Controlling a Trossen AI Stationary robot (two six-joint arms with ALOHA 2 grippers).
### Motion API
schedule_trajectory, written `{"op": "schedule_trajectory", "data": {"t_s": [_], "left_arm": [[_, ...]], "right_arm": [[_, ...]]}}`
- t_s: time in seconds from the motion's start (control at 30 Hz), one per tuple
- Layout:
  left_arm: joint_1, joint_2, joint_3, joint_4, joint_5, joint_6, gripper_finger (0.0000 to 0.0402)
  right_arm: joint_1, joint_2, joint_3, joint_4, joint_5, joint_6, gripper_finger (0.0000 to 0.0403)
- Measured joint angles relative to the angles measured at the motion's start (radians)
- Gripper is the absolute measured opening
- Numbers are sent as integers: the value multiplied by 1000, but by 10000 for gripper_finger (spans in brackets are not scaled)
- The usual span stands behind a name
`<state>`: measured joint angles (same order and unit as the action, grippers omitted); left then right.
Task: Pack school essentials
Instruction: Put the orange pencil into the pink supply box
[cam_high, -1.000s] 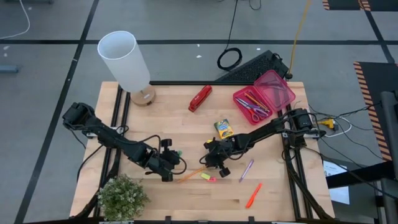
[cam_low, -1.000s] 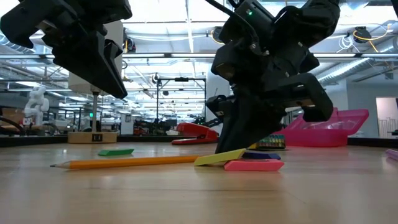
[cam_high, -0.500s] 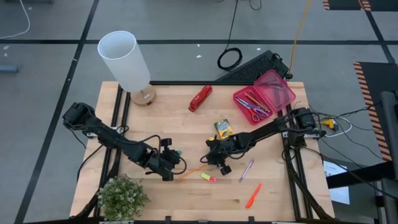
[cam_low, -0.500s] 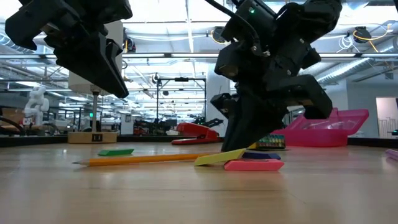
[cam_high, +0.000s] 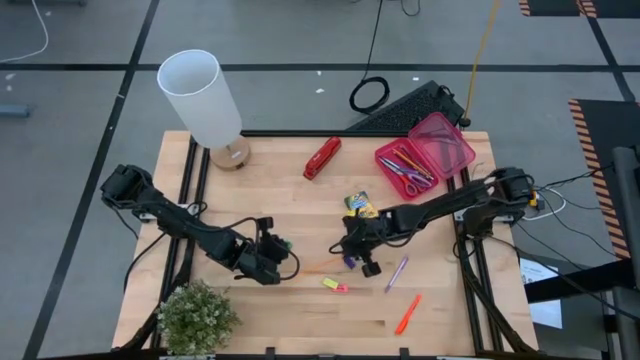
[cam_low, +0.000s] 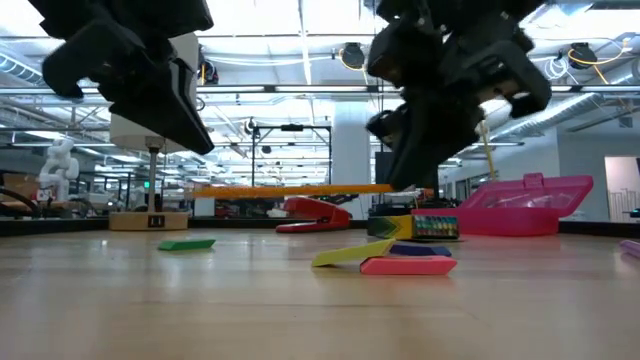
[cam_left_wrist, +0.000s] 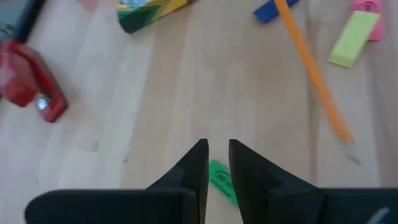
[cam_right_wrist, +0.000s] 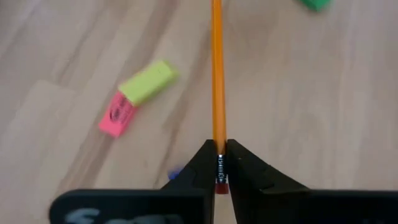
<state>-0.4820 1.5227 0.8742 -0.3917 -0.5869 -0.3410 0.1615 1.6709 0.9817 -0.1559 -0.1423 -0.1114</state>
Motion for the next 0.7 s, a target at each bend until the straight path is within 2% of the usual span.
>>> {"op": "schedule_trajectory", "data": {"t_s": [0.37,0.7], "left_arm": [[11,0,0,-29,-96,-102,65],[11,0,0,-21,-121,-136,65]], "right_arm": [[-40,-290,0,-366,202,160,18],[-223,-526,0,-631,453,268,18]]}}
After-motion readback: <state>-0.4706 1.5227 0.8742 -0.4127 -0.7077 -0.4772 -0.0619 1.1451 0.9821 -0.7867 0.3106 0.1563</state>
